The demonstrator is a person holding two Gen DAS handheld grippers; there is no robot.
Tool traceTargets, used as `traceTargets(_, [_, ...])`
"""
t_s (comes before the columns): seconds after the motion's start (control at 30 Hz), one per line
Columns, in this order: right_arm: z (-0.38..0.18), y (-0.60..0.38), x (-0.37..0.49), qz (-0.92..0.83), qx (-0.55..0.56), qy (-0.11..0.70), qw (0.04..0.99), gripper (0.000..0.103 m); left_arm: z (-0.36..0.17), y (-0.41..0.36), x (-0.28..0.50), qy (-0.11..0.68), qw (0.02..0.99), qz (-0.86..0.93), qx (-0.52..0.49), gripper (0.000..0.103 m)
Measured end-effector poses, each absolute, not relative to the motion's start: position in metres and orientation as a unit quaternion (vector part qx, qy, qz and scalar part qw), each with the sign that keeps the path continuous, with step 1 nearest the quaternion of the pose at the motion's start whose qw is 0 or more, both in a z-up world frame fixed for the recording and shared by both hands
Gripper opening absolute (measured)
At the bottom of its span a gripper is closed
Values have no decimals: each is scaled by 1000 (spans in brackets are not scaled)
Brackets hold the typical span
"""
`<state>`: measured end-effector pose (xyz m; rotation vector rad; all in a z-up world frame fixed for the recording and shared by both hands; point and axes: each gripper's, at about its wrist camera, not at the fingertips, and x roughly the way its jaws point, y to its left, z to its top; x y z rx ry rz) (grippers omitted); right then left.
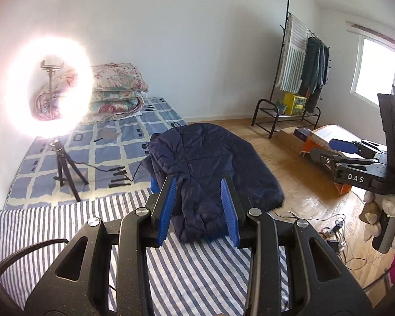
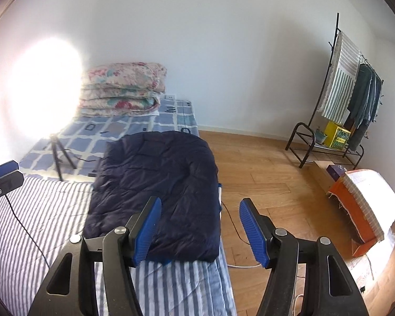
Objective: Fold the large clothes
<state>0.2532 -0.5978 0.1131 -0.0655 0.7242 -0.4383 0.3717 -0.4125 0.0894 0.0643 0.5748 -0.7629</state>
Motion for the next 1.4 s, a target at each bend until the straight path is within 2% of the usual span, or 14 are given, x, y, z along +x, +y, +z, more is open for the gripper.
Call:
traceTargets(0.43, [137, -518, 134, -200, -16, 336, 920, 72, 113, -321, 247, 269, 885, -380, 26, 34])
traceTargets(0.57, [130, -498, 100, -198, -13, 339, 920, 76, 110, -293, 211, 269, 889, -367, 42, 38])
traceTargets(0.63, [125, -485, 83, -200, -16, 336, 920, 79, 107, -282, 194, 265, 892, -363, 51, 45])
traceTargets(0.7, [122, -473, 68, -203, -15, 331, 921, 81, 103, -270, 179, 261, 896, -356, 54, 58])
traceTargets(0.87, [108, -444, 42, -195, -12, 318, 928, 86, 86, -242, 153, 268, 900, -340, 50, 62])
traceTargets(0.93, [101, -432, 37, -195, -13, 316, 928, 87, 80, -235, 142, 265, 903, -333, 59, 66])
traceTargets(1.0, [94, -422, 35, -197, -15, 314, 929, 87, 74, -227, 134, 265, 906, -326, 57, 76])
traceTargets(1.23, [76, -396, 29, -205, -7, 296, 933, 99, 56, -214, 123, 271, 907, -317, 64, 83])
traceTargets(1.4, [66, -377, 28, -211, -16, 291, 933, 103, 50, -206, 117, 266, 910, -311, 71, 90])
